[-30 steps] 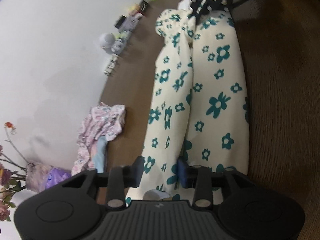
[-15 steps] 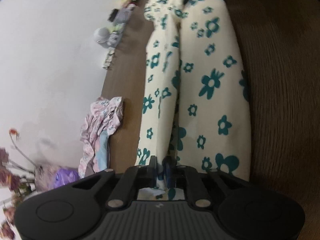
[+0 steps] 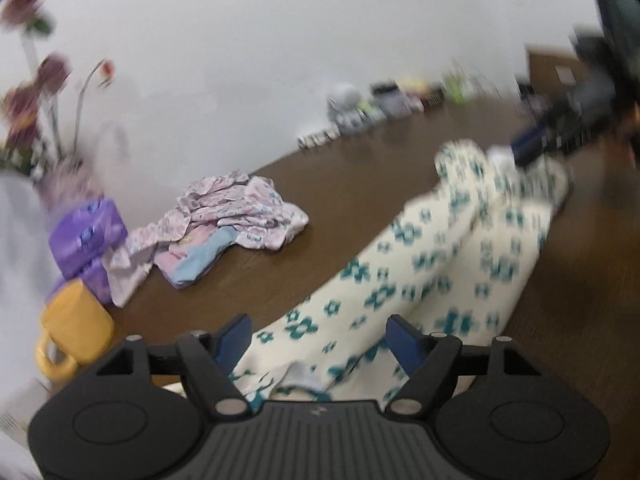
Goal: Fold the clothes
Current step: 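Lay the folded shirt on the table and open both grippers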
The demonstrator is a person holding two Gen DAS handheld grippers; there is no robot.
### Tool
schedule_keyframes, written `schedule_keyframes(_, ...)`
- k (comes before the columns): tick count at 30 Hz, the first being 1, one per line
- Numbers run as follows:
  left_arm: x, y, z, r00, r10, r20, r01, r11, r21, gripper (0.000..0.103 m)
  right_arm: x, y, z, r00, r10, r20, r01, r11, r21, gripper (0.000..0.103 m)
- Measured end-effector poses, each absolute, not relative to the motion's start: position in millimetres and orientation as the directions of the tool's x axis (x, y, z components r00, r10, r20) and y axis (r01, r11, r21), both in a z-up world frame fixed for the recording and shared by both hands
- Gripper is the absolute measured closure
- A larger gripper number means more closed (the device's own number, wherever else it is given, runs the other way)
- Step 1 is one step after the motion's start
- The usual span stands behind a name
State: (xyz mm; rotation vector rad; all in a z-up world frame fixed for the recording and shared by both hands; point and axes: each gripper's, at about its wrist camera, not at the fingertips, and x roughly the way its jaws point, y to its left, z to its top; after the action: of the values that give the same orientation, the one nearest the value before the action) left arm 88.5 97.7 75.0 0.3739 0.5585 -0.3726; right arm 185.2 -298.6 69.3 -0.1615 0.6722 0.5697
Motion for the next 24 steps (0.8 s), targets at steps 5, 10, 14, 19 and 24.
schedule_keyframes(5,111.7,95.6,76.4,0.800,-0.256,-0.543,0.348,0.935,0.071,0.030,226.6,-324.9,55.8,0.635,0.455,-0.625,-0.390,0.887,0.250,0.054)
schedule_keyframes(10,138.7,80.6,63.2,0.796,-0.234,-0.558,0.271,0.962,-0.017,0.030,270.5,-338.5,37.4,0.644,0.422,-0.638,-0.260,0.905,0.336,0.054)
schedule_keyframes(14,157.5,68.5,50.8,0.779,-0.216,-0.589,0.225,0.973,-0.060,0.031,299.8,-347.9,25.8,0.636,0.424,-0.645,-0.185,0.895,0.406,0.054)
schedule_keyframes(19,172.3,61.6,40.5,0.768,-0.242,-0.592,0.202,0.970,-0.134,0.031,324.4,-353.6,16.5,0.624,0.441,-0.645,-0.139,0.875,0.464,0.054)
schedule_keyframes(24,180.2,56.8,33.4,0.760,-0.256,-0.598,0.198,0.967,-0.162,0.032,341.4,-351.3,10.4,0.593,0.474,-0.650,-0.141,0.857,0.497,0.090)
